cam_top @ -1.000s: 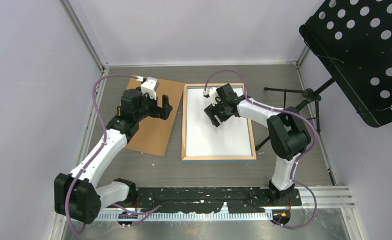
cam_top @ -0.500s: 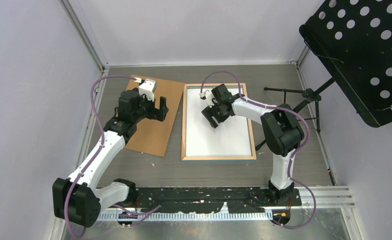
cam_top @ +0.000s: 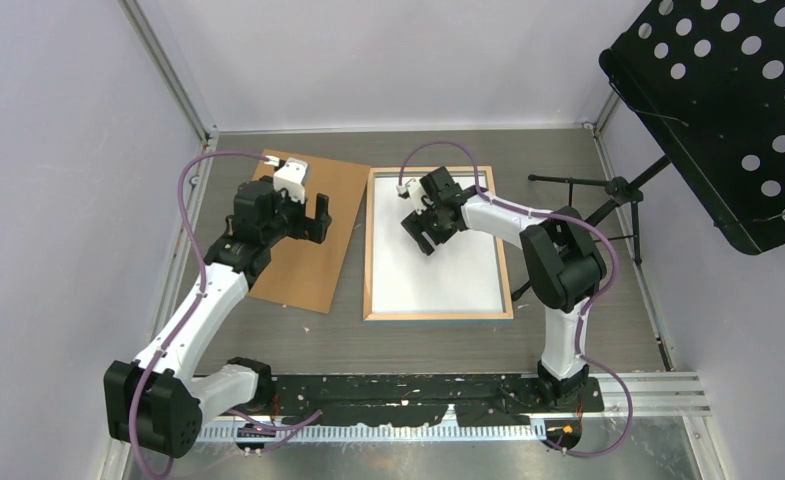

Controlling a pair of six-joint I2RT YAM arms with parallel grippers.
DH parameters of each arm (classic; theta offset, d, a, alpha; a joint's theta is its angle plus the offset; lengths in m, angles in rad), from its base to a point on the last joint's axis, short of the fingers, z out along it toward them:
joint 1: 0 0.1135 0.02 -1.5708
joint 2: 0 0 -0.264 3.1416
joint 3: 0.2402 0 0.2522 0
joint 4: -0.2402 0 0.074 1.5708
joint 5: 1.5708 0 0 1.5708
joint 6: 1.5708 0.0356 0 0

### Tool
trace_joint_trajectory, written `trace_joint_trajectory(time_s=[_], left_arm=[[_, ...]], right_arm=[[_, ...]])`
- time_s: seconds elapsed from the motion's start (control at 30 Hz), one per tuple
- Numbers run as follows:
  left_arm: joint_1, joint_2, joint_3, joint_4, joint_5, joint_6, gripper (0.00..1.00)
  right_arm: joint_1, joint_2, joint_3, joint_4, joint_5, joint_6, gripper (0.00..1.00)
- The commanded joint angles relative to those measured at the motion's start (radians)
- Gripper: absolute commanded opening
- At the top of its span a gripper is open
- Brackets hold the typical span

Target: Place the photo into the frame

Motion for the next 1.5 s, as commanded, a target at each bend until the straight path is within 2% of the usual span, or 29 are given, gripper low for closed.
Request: trace_joint_trajectory(time_s=[0.0,0.3,0.63,1.07,1.47], left_arm=[[0.01,-0.026,-0.005,0.012,-0.038,0.015,0.99],[0.051,0.008,0.028,-0.037,-0.078,0.045,1.0],[0.186,0.111,0.103,-0.157,-0.016,0.051,1.0],[0.443,0.299,0.213,-0.34,0.179,0.047,1.0],[0.588,0.603,0.457,-0.521,0.199,0.105,1.0]], right_arm=[[0.005,-0.018,0.035,-0.005,0.027,0.008,0.79],[0.005,-0.126,0.051,-0.005,0.031,0.012,0.83],[0.012,-0.215,0.106,0.013,-0.045,0.063,0.92],[0.106,-0.098,0.249,0.193,-0.237,0.281,0.93],[0.146,0.105,0.333,0.264,-0.342,0.533,0.91]])
